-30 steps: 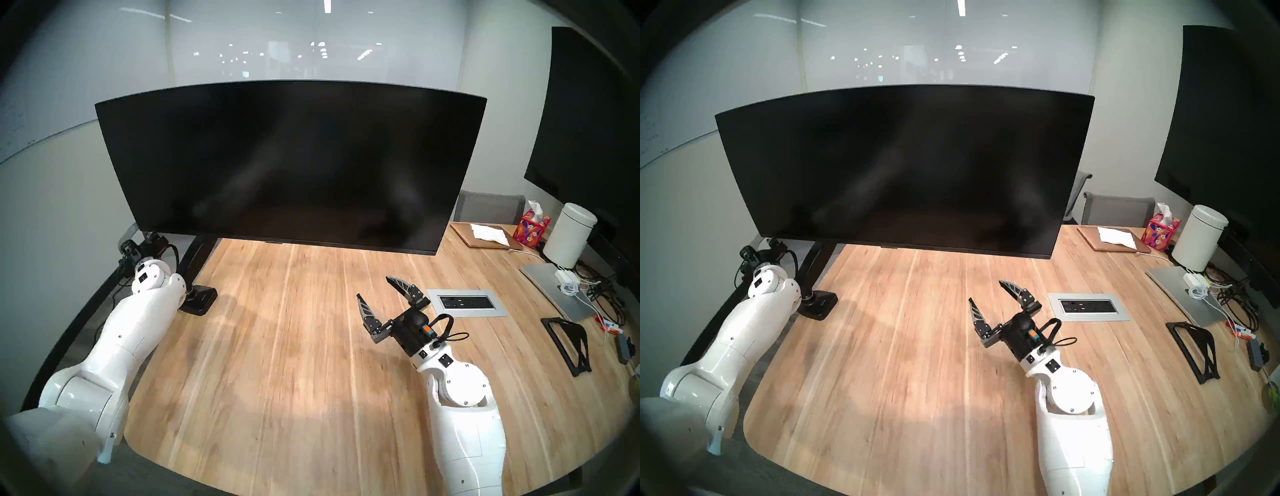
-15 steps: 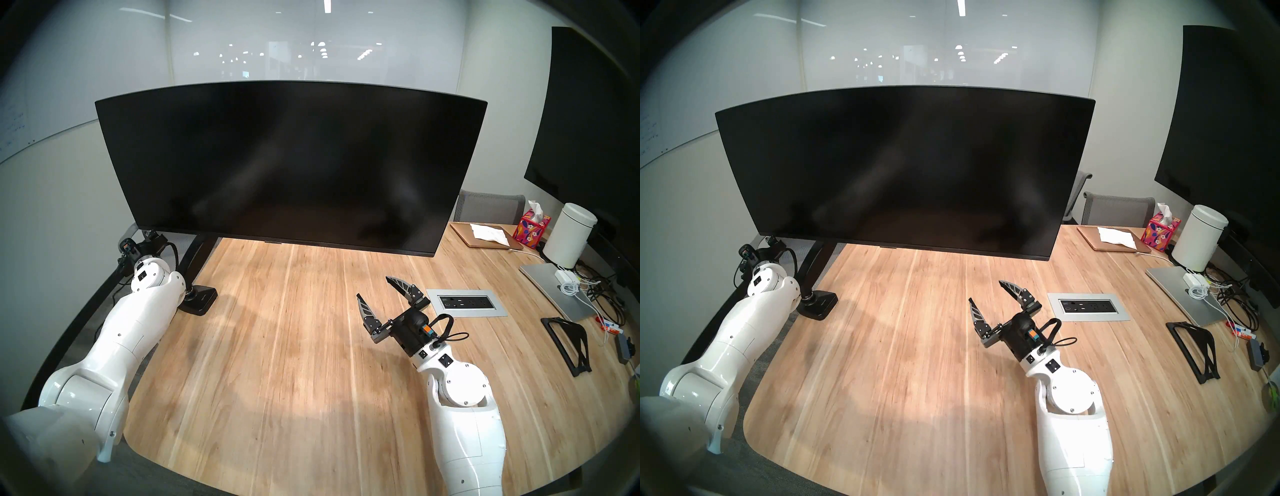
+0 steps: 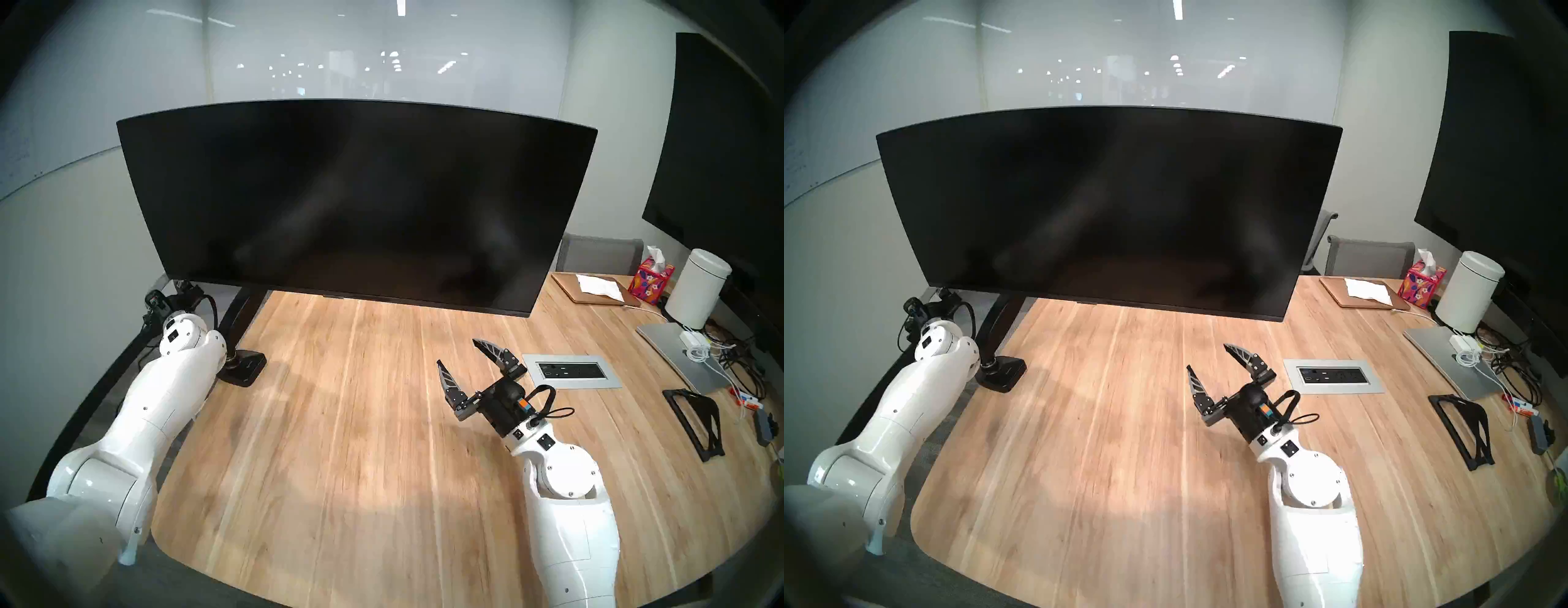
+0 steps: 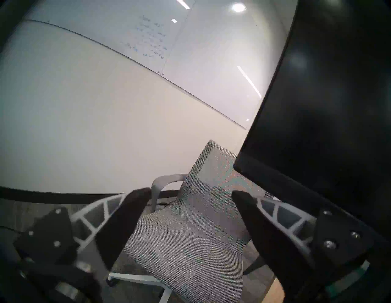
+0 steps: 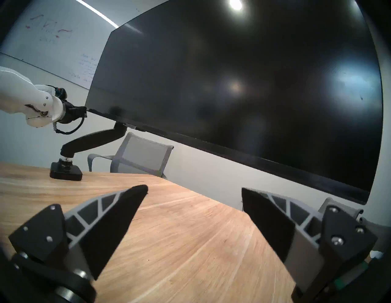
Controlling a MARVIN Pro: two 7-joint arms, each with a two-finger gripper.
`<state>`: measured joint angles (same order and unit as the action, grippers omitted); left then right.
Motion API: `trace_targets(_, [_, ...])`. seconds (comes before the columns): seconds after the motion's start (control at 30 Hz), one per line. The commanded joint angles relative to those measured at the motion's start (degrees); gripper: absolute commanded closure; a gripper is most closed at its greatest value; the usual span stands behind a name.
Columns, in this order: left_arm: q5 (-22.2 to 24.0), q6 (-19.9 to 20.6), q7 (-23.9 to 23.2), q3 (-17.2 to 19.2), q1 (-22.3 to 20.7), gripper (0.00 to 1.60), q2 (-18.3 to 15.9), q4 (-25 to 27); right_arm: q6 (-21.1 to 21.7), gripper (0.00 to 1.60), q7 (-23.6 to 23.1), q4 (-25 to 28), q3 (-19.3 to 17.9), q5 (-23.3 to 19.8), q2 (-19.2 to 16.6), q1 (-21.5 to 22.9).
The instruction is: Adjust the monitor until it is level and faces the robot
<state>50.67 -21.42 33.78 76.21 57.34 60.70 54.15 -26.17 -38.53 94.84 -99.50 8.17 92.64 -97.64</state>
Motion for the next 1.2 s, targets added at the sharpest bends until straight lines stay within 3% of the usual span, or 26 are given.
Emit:
trace_targets(0.0, [-1.34,-1.60,-1.62,-0.27,-4.84,0.00,-0.28,4.38,-0.23,0.00,0.06,1.04,-0.03,-0.25,0.05,0.47])
trace_targets(0.67, [-1.25,-1.67,0.35,-0.90,-3.89,0.00,-0.06,4.66,-0.22,0.00,0.06,1.10,-0.04,-0.26,0.05,0.44])
trace_targets(1.17, [-1.45,-1.79,4.55,-1.00,-2.28,0.00,-0.16,6.72,-0.20,0.00,0.05,1.16,-0.04,-0.28,0.06,0.42])
